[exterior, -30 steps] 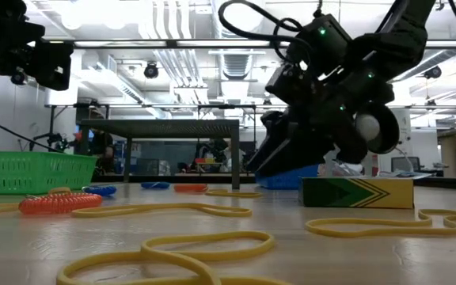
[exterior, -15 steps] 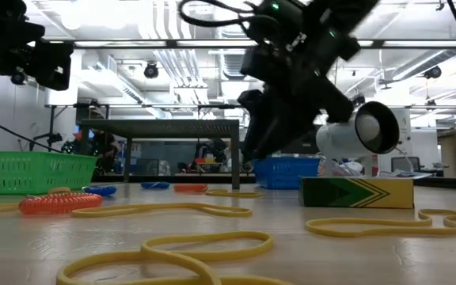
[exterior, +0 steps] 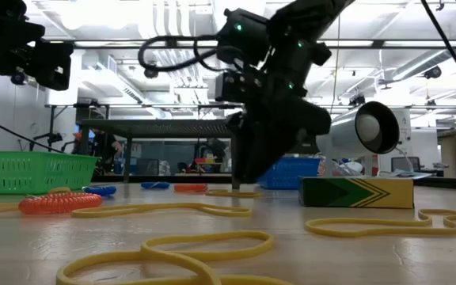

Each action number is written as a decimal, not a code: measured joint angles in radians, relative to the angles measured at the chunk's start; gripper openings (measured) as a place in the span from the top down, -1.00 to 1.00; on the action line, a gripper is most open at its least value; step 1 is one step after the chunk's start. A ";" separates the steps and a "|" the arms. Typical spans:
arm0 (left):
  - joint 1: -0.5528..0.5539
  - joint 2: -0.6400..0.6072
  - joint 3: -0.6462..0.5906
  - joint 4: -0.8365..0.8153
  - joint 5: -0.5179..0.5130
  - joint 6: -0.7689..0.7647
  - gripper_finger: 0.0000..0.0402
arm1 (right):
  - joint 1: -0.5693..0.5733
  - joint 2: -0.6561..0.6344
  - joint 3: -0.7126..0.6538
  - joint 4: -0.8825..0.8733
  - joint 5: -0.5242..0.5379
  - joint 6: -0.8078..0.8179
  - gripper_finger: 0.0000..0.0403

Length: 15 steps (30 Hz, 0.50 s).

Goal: Pick & Place Office Desk Supplies
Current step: Put the yellow rubber band into the blue bin

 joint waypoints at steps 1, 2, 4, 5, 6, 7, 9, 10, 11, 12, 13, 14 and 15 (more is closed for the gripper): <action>0.000 0.000 0.000 0.000 0.000 0.000 0.00 | 0.000 0.005 0.008 -0.001 0.000 0.000 0.13; 0.000 0.000 0.000 0.000 0.000 0.000 0.00 | 0.000 0.010 0.012 -0.001 0.001 0.000 0.13; 0.000 0.002 0.000 0.000 0.000 0.000 0.00 | 0.000 0.023 0.013 -0.014 0.003 0.000 0.13; 0.000 0.002 0.000 0.000 0.000 0.000 0.00 | 0.000 0.027 0.016 -0.014 0.003 0.001 0.13; 0.000 0.002 0.000 0.000 0.000 0.000 0.00 | 0.000 0.029 0.017 -0.013 0.003 0.003 0.13; 0.000 0.002 0.000 0.000 0.000 0.000 0.00 | 0.000 0.029 0.016 -0.014 0.003 0.010 0.13; 0.000 0.002 0.000 0.000 0.000 0.000 0.00 | 0.000 0.029 0.010 -0.004 0.003 0.020 0.13; 0.000 0.002 0.000 0.000 0.000 0.000 0.00 | 0.000 0.029 0.008 -0.004 0.003 0.024 0.13; 0.000 0.002 0.000 0.000 0.000 0.000 0.00 | 0.000 0.029 0.006 -0.008 0.003 0.029 0.13; 0.000 0.002 0.000 0.000 0.000 0.000 0.00 | 0.000 0.029 0.005 -0.009 0.003 0.030 0.13; 0.000 0.002 0.000 0.000 0.000 0.000 0.00 | 0.000 0.029 0.005 -0.004 0.003 0.030 0.13; 0.000 0.002 0.000 0.000 0.000 0.000 0.00 | 0.000 0.028 0.005 -0.004 0.003 0.029 0.13; 0.000 0.002 0.000 0.000 0.000 0.000 0.00 | 0.000 0.028 0.004 -0.004 0.003 0.029 0.13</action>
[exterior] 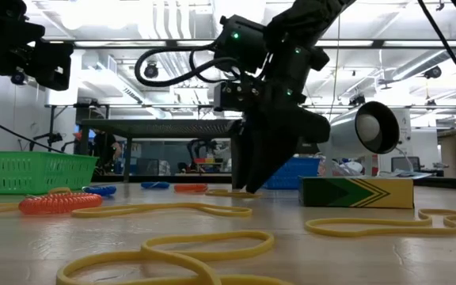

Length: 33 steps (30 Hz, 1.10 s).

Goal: Pick & Place Office Desk Supplies
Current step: Put the yellow rubber band into the blue bin

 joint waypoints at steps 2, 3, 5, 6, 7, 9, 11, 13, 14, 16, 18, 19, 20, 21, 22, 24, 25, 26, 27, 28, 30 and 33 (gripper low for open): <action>0.000 0.000 0.000 0.000 0.000 0.000 0.00 | 0.000 0.000 -0.006 0.000 0.000 0.001 0.13; 0.000 0.000 0.000 0.000 0.000 0.000 0.00 | 0.000 0.000 -0.009 -0.001 -0.001 0.003 0.13; 0.000 0.000 0.000 0.000 0.000 0.000 0.00 | 0.000 0.000 -0.012 -0.001 -0.003 0.011 0.13; 0.000 0.000 0.000 0.000 0.000 0.000 0.00 | 0.000 0.000 -0.014 0.000 -0.003 0.015 0.13; 0.000 0.000 0.000 0.000 0.000 0.000 0.00 | 0.000 0.000 -0.016 0.000 -0.003 0.016 0.13; 0.000 0.000 0.000 0.000 0.000 0.000 0.00 | 0.000 0.000 -0.019 0.000 -0.004 0.017 0.15; 0.000 0.000 0.000 0.000 0.000 0.000 0.00 | 0.000 0.000 -0.024 0.003 -0.005 0.025 0.17; 0.000 0.000 0.000 0.000 0.000 0.000 0.00 | 0.000 -0.002 -0.030 0.008 -0.007 0.035 0.19; 0.000 0.000 0.000 0.000 0.000 0.000 0.00 | 0.000 -0.002 -0.033 0.011 -0.007 0.043 0.20; 0.000 0.000 0.000 0.000 0.000 0.000 0.00 | 0.000 -0.003 -0.042 0.020 -0.012 0.051 0.22; 0.000 0.000 0.000 0.000 0.000 0.000 0.00 | 0.000 -0.004 -0.050 0.027 -0.019 0.052 0.24; 0.000 0.000 0.000 0.000 0.000 0.000 0.00 | 0.000 -0.004 -0.054 0.030 -0.025 0.056 0.24; 0.000 0.000 0.000 0.000 0.000 0.000 0.00 | -0.001 -0.005 -0.058 0.033 -0.029 0.065 0.25; 0.000 0.000 0.000 0.000 0.000 0.000 0.00 | -0.002 -0.005 -0.062 0.037 -0.033 0.072 0.26; 0.000 0.000 0.000 0.000 0.000 0.000 0.00 | -0.002 -0.006 -0.066 0.042 -0.035 0.075 0.27; 0.000 0.000 0.000 0.000 0.000 0.000 0.00 | -0.002 -0.006 -0.071 0.049 -0.034 0.074 0.28; 0.000 0.000 0.000 0.000 0.000 0.000 0.00 | -0.002 -0.006 -0.071 0.049 -0.035 0.071 0.29; 0.000 0.000 0.000 0.000 0.000 0.000 0.00 | -0.002 -0.006 -0.071 0.051 -0.035 0.067 0.30; 0.000 0.000 0.000 0.000 0.000 0.000 0.00 | -0.002 -0.006 -0.071 0.053 -0.036 0.060 0.31; 0.000 0.000 0.000 0.000 0.000 0.000 0.00 | -0.002 -0.006 -0.071 0.057 -0.037 0.052 0.32; 0.000 0.000 0.000 0.000 0.000 0.000 0.00 | -0.002 -0.006 -0.072 0.062 -0.038 0.041 0.36; 0.000 0.000 0.000 0.000 0.000 0.000 0.00 | -0.002 -0.006 -0.072 0.064 -0.038 0.045 0.45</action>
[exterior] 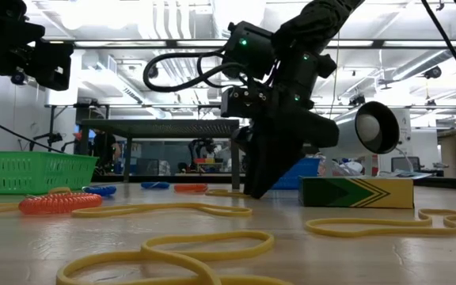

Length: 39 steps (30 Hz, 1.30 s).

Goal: Pick & Place Office Desk Supplies
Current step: Put the yellow rubber band into the blue bin

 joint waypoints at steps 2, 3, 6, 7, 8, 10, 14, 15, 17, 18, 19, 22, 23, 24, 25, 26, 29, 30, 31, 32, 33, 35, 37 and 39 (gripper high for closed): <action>0.000 0.000 0.000 0.000 0.000 0.000 0.00 | 0.000 0.000 0.000 0.001 -0.001 0.000 0.52; 0.000 0.000 0.000 0.000 0.000 0.000 0.00 | 0.001 0.001 0.000 0.003 -0.002 0.000 0.56; 0.000 0.000 0.000 0.000 0.000 0.000 0.00 | 0.003 0.002 0.002 0.004 -0.001 0.001 0.69; 0.000 0.000 0.000 0.000 0.000 0.000 0.00 | 0.003 0.002 0.004 0.005 0.000 0.002 0.73; 0.000 0.000 0.000 0.000 0.000 0.000 0.00 | 0.003 0.003 0.004 0.006 -0.001 0.003 0.78; 0.000 0.000 0.000 0.000 0.000 0.000 0.00 | 0.003 0.003 0.006 0.008 0.000 0.004 0.86; 0.000 0.000 0.000 0.000 0.000 0.000 0.00 | 0.003 0.004 0.006 0.012 0.001 0.005 0.95; 0.000 0.000 0.000 0.000 0.000 0.000 0.00 | 0.003 0.004 0.006 0.012 0.002 0.008 0.95; 0.000 0.000 0.000 0.000 0.000 0.000 0.00 | 0.003 0.004 0.006 0.014 0.004 0.021 0.96; 0.000 0.000 0.000 0.000 0.000 0.000 0.00 | 0.003 0.004 0.006 0.015 0.004 0.027 0.96; 0.000 0.000 0.000 0.000 0.000 0.000 0.00 | 0.003 0.004 0.006 0.016 0.004 0.030 0.96; 0.000 0.000 0.000 0.000 0.000 0.000 0.00 | 0.003 0.001 0.005 0.019 0.005 0.030 0.96; 0.000 0.000 0.000 0.000 0.000 0.000 0.00 | 0.003 -0.002 0.005 0.020 0.005 0.030 0.96; 0.000 0.000 0.000 0.000 0.000 0.000 0.00 | 0.003 -0.004 0.005 0.021 0.007 0.031 0.96; 0.000 0.000 0.000 0.000 0.000 0.000 0.00 | 0.003 -0.009 0.005 0.024 0.008 0.030 0.96; 0.000 0.000 0.000 0.000 0.000 0.000 0.00 | 0.003 -0.015 0.004 0.031 0.012 0.031 0.96; 0.000 0.000 0.000 0.000 0.000 0.000 0.00 | 0.005 -0.049 0.002 0.040 0.013 0.030 0.96; 0.000 0.000 0.000 0.000 0.000 0.000 0.00 | 0.006 -0.066 0.001 0.050 0.015 0.029 0.96; 0.000 0.000 0.000 0.000 0.000 0.000 0.00 | 0.007 -0.081 -0.003 0.061 0.021 0.026 0.96; 0.000 0.000 0.000 0.000 0.000 0.000 0.00 | 0.009 -0.096 -0.007 0.070 0.032 0.023 0.96; 0.000 0.000 0.000 0.000 0.000 0.000 0.00 | 0.011 -0.110 -0.013 0.077 0.044 0.022 0.96; 0.000 0.000 0.000 0.000 0.000 0.000 0.00 | 0.017 -0.134 -0.025 0.093 0.066 0.022 0.96; 0.000 0.000 0.000 0.000 0.000 0.000 0.00 | 0.019 -0.157 -0.037 0.105 0.076 0.022 0.96; 0.000 -0.001 0.000 0.000 0.000 0.000 0.00 | 0.023 -0.177 -0.049 0.119 0.097 0.025 0.96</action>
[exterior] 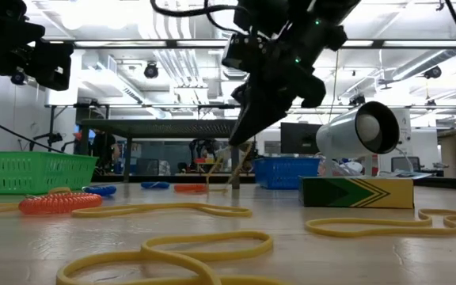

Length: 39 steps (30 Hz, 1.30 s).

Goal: Pick & Place Office Desk Supplies
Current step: Put the yellow rubber band into the blue bin

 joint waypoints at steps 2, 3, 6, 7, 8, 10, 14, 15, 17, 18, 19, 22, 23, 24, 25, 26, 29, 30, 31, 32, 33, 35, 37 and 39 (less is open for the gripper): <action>0.000 0.002 0.000 0.000 0.000 0.000 0.00 | 0.004 -0.014 -0.019 0.016 0.023 0.009 0.96; 0.000 0.002 0.000 0.000 0.000 0.000 0.00 | 0.007 -0.024 -0.029 0.029 0.031 0.010 0.96; 0.000 0.007 0.000 0.000 0.000 0.000 0.00 | 0.021 -0.059 -0.065 0.069 0.071 0.013 0.96; 0.000 0.007 0.000 0.000 0.000 0.000 0.00 | 0.026 -0.075 -0.078 0.093 0.086 0.013 0.96; 0.000 0.007 0.000 0.000 0.000 0.000 0.00 | 0.031 -0.091 -0.097 0.109 0.102 0.013 0.96; 0.000 0.012 0.000 0.000 0.000 0.000 0.00 | 0.042 -0.121 -0.130 0.144 0.134 0.023 0.96; 0.000 0.019 0.000 0.000 0.000 0.000 0.00 | 0.055 -0.199 -0.204 0.209 0.184 0.063 0.96; 0.000 0.020 0.000 0.000 0.000 0.000 0.00 | 0.056 -0.221 -0.224 0.228 0.188 0.070 0.96; 0.000 0.024 0.000 0.000 0.000 0.000 0.00 | 0.056 -0.261 -0.266 0.267 0.202 0.076 0.96; 0.000 0.022 0.000 0.000 0.000 0.000 0.00 | 0.056 -0.282 -0.283 0.289 0.207 0.076 0.96; 0.000 0.025 0.000 0.000 0.000 0.000 0.00 | 0.056 -0.303 -0.301 0.295 0.218 0.074 0.96; 0.000 0.031 0.000 0.000 0.000 0.000 0.00 | 0.051 -0.357 -0.335 0.318 0.271 0.069 0.96; 0.000 0.037 0.000 0.000 0.000 0.000 0.00 | 0.048 -0.372 -0.345 0.313 0.292 0.063 0.96; 0.000 0.041 0.000 0.000 0.000 0.000 0.00 | 0.045 -0.384 -0.350 0.310 0.313 0.055 0.96; 0.000 0.039 0.000 0.000 0.000 0.000 0.00 | 0.041 -0.392 -0.352 0.313 0.330 0.048 0.96; 0.000 0.040 0.000 0.000 0.000 0.000 0.00 | 0.035 -0.400 -0.354 0.316 0.342 0.041 0.96; 0.000 0.046 0.000 0.000 0.000 0.000 0.00 | 0.013 -0.410 -0.360 0.329 0.375 0.024 0.96; 0.000 0.048 0.000 0.000 0.000 0.000 0.00 | 0.005 -0.410 -0.362 0.336 0.389 0.016 0.96; 0.000 0.054 0.000 0.000 0.000 0.000 0.00 | -0.004 -0.410 -0.367 0.334 0.411 0.005 0.96; 0.000 0.053 0.000 0.000 0.000 0.000 0.00 | -0.013 -0.410 -0.368 0.331 0.435 -0.003 0.96; 0.000 0.051 0.000 0.000 0.000 0.000 0.00 | -0.023 -0.410 -0.368 0.334 0.458 -0.010 0.96; 0.000 0.059 0.000 0.000 0.000 0.000 0.00 | -0.042 -0.416 -0.368 0.334 0.498 -0.022 0.96; 0.000 0.059 0.000 0.000 0.000 0.000 0.00 | -0.062 -0.423 -0.366 0.338 0.511 -0.045 0.96; 0.000 0.066 0.000 0.000 0.000 0.000 0.00 | -0.082 -0.437 -0.366 0.341 0.510 -0.074 0.96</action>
